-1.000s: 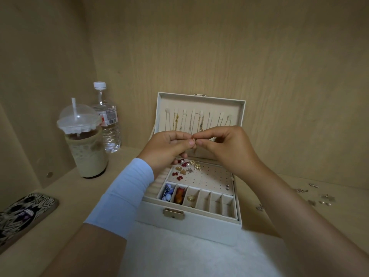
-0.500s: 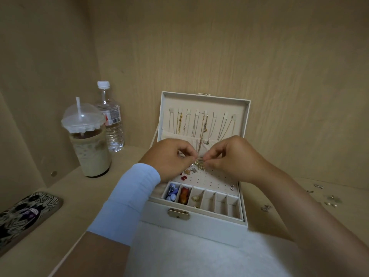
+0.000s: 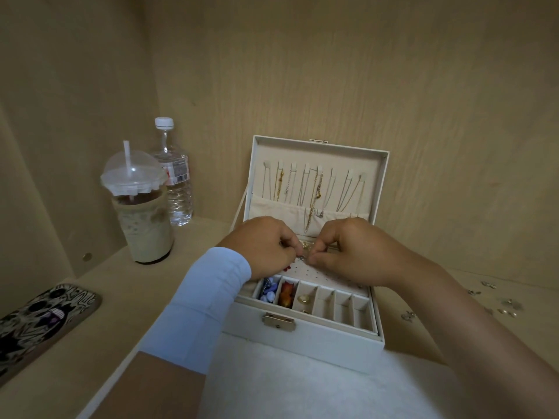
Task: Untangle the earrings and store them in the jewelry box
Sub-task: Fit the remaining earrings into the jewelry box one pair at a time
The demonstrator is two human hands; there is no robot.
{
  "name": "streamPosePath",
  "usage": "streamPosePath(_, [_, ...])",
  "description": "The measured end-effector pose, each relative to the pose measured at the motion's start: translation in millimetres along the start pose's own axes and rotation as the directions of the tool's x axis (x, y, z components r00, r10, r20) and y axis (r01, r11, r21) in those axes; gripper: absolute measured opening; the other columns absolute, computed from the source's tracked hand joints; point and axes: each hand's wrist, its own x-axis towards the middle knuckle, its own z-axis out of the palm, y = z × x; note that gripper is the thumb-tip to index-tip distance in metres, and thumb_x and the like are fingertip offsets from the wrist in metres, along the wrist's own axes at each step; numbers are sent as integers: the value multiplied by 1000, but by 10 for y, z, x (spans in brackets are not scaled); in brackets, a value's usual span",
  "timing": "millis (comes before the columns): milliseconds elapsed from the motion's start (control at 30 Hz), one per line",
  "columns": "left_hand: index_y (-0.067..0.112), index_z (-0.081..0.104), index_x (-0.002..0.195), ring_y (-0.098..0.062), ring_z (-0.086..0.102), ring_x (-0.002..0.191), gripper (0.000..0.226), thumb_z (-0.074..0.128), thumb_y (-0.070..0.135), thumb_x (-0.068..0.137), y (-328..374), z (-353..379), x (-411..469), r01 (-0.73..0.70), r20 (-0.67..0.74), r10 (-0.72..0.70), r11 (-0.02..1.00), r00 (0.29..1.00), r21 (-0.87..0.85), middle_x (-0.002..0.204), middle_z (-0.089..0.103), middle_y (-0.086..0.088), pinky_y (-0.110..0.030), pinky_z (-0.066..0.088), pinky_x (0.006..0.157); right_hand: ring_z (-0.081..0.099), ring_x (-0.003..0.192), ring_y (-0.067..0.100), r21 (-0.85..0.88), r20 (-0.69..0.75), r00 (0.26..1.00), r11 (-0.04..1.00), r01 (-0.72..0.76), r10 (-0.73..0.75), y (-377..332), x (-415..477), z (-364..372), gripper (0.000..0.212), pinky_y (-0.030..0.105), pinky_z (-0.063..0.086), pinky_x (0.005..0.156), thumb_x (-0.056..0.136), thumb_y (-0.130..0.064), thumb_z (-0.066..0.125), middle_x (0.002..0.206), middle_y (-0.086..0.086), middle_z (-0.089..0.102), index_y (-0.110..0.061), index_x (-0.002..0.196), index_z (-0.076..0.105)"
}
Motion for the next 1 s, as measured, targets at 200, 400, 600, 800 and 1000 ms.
streamPosePath(200, [35,75,87,0,63,78,23,61,18,88,2,14,-10,1,-11,-1,999,1000,-43,88,70,14,-21,52,78,67,79,7,99,15,998,993,-60,58,-17,-1,-23,21,38,57,79,95,-33,63,82,-12,72,-36,77,74])
streamPosePath(400, [36,75,89,0,60,82,20,62,21,89,38,-8,-49,-27,-25,27,1000,999,-14,92,67,18,-13,44,71,65,83,-6,218,-11,996,972,-85,89,34,-32,-102,14,20,50,79,94,-32,66,88,-18,74,-30,91,79])
streamPosePath(600, [34,73,91,-2,58,87,13,64,24,90,334,40,-110,-115,-145,101,989,984,-91,97,63,19,-16,46,80,61,72,-11,270,-133,977,955,-127,168,385,-300,-460,11,6,39,65,94,-29,68,87,-16,72,-29,91,78])
streamPosePath(800, [34,73,94,1,59,84,11,62,32,90,1044,299,117,-174,-17,174,982,985,-67,93,65,22,-20,49,82,63,85,-1,141,-166,933,944,-297,319,1051,-773,-703,9,17,45,76,93,-24,68,90,-17,70,-29,90,75])
streamPosePath(1000, [27,72,99,-15,64,95,16,59,28,89,1572,794,552,-153,175,139,986,975,68,100,69,8,-35,53,92,65,83,8,-53,-91,878,878,-476,470,1475,-934,-588,17,29,56,82,85,-22,64,85,-17,67,-38,84,70])
